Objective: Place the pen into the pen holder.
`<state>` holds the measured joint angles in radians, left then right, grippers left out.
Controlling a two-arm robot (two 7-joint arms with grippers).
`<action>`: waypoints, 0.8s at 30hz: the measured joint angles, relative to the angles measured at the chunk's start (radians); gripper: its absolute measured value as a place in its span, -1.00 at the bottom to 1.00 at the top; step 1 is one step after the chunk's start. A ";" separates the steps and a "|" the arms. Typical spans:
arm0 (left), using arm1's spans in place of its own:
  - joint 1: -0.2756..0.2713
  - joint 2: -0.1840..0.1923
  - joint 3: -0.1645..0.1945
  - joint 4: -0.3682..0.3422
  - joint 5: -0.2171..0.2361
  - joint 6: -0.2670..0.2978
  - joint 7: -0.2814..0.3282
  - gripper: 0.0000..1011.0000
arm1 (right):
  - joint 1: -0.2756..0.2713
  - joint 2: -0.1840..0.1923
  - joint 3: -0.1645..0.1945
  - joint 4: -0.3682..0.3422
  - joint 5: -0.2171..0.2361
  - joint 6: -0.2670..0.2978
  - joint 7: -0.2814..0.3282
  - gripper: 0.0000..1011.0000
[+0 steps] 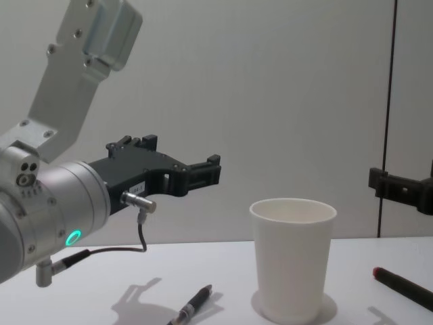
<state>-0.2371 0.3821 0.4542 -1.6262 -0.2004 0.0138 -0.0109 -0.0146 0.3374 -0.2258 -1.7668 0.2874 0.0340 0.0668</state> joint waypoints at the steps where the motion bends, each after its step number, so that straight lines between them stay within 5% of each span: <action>1: 0.000 0.000 0.000 0.000 0.000 0.000 0.000 0.98 | 0.000 0.000 0.000 0.000 0.000 0.000 0.000 0.98; 24: 0.000 0.000 0.000 0.000 0.000 0.000 0.000 0.98 | 0.000 0.000 0.000 0.000 0.000 0.000 0.000 0.98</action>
<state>-0.2371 0.3822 0.4542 -1.6262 -0.2004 0.0139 -0.0109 -0.0146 0.3375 -0.2258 -1.7668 0.2874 0.0340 0.0667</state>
